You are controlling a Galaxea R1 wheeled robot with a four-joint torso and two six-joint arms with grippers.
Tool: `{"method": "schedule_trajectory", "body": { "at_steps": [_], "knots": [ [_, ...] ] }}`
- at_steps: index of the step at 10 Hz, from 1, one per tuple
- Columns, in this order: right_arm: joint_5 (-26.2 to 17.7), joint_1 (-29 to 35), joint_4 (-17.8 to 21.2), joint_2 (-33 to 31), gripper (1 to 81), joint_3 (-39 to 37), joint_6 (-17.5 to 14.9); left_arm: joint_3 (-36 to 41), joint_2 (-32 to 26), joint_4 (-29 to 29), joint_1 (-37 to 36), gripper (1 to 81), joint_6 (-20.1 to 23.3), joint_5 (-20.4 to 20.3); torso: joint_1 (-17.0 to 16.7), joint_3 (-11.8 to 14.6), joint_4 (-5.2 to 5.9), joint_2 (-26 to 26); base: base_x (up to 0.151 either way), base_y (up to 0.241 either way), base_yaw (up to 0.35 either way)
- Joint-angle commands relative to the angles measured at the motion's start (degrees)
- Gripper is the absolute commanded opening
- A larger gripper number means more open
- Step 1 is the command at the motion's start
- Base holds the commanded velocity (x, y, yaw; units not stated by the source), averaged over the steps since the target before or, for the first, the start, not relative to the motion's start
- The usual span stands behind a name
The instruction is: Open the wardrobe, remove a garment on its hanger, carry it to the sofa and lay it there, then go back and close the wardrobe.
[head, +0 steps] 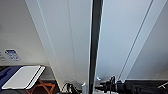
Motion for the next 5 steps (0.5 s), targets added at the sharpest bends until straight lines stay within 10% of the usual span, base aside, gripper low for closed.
{"method": "schedule_trajectory", "body": {
  "at_steps": [1, 5],
  "knots": [
    [3.26, 3.19, 1.05, 3.94, 81.1, 8.89, 1.38, 9.97, 4.42, -3.03, -1.31, 81.1, -0.68, -23.45, 0.0, 0.0, 0.0, 0.0, 0.0, 0.0, 0.0],
    [5.81, 1.43, 0.96, 2.36, 81.1, 10.21, 1.47, 6.61, 2.49, -6.12, 2.11, 81.1, -0.86, -33.61, 0.02, 0.02, 0.0, 0.0, 0.0, 0.0, 0.0]
  ]
}}
